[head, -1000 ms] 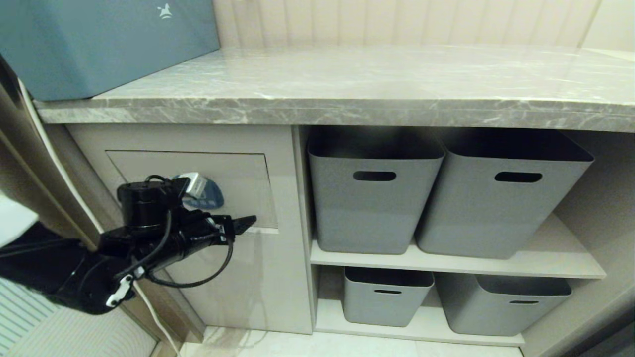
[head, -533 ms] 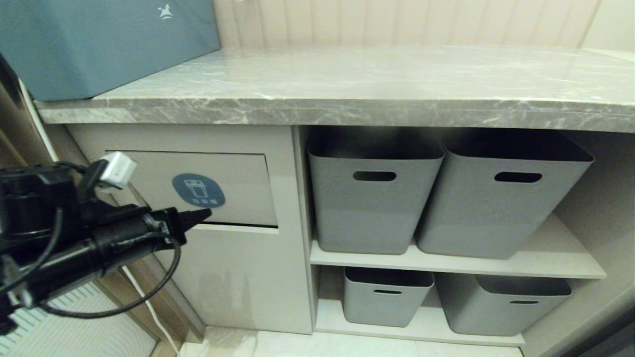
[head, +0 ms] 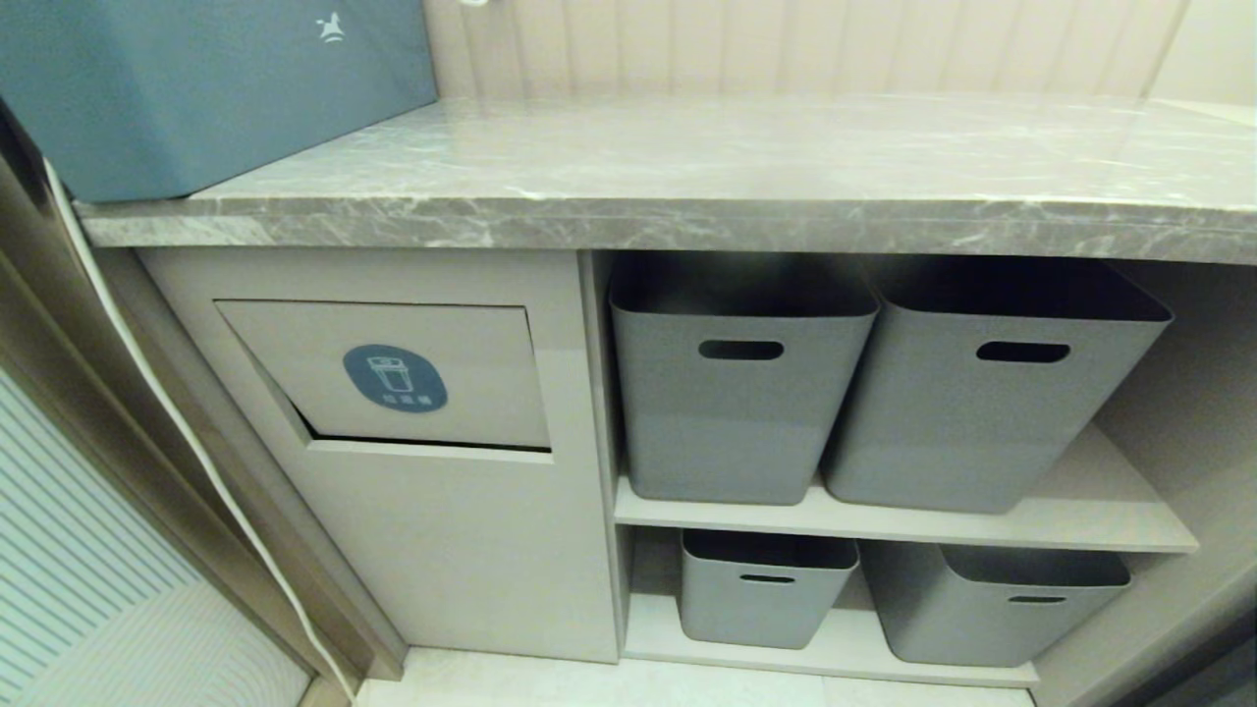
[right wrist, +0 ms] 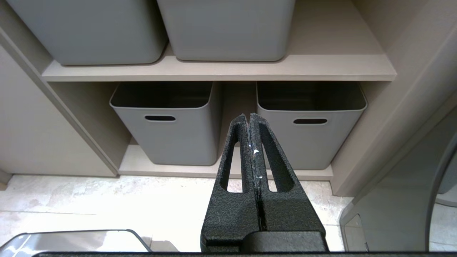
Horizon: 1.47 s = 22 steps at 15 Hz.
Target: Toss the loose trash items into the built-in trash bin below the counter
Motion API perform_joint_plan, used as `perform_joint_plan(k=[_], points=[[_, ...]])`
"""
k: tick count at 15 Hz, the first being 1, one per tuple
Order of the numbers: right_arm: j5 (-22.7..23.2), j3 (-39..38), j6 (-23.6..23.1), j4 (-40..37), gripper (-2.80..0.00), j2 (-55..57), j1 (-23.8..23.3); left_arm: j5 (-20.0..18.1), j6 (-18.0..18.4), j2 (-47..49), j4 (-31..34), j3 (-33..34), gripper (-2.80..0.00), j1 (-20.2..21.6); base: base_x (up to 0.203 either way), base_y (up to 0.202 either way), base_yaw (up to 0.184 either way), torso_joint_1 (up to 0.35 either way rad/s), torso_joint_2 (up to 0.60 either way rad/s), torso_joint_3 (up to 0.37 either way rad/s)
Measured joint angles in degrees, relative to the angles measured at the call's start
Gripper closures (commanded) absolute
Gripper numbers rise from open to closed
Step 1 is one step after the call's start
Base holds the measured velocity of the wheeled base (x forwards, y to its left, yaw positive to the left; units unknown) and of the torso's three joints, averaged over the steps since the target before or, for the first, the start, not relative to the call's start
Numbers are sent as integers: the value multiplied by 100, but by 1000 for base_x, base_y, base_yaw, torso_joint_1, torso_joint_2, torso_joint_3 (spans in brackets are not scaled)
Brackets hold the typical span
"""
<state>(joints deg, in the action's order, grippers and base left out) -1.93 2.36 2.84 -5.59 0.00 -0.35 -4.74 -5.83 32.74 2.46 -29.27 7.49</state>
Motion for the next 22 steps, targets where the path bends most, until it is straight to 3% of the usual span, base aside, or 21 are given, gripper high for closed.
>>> perform_joint_plan(k=[2, 4, 6, 9, 13, 17, 22], points=[[0, 0, -6, -1, 0, 0, 0, 64, 445, -880, -162, 954, 0, 240, 0, 0, 0, 0, 0, 0], [0, 0, -9, -1, 0, 0, 0, 20, 837, -1336, -861, 2159, 0, 357, 0, 0, 0, 0, 0, 0], [0, 0, -6, -1, 0, 0, 0, 64, 974, -1544, -780, 2741, 0, 422, 0, 0, 0, 0, 0, 0], [2, 0, -6, -1, 0, 0, 0, 312, 426, -1654, -428, 2889, 0, 304, 0, 0, 0, 0, 0, 0], [2, 0, -5, 0, 0, 0, 0, 318, 721, -1701, -299, 2919, 0, -354, 0, 0, 0, 0, 0, 0], [0, 0, -4, -1, 0, 0, 0, 340, 693, -2513, -282, 2927, 0, -615, 0, 0, 0, 0, 0, 0], [1, -2, -4, -1, 0, 0, 0, 496, 255, -3182, -283, 2927, 0, -738, 0, 0, 0, 0, 0, 0]])
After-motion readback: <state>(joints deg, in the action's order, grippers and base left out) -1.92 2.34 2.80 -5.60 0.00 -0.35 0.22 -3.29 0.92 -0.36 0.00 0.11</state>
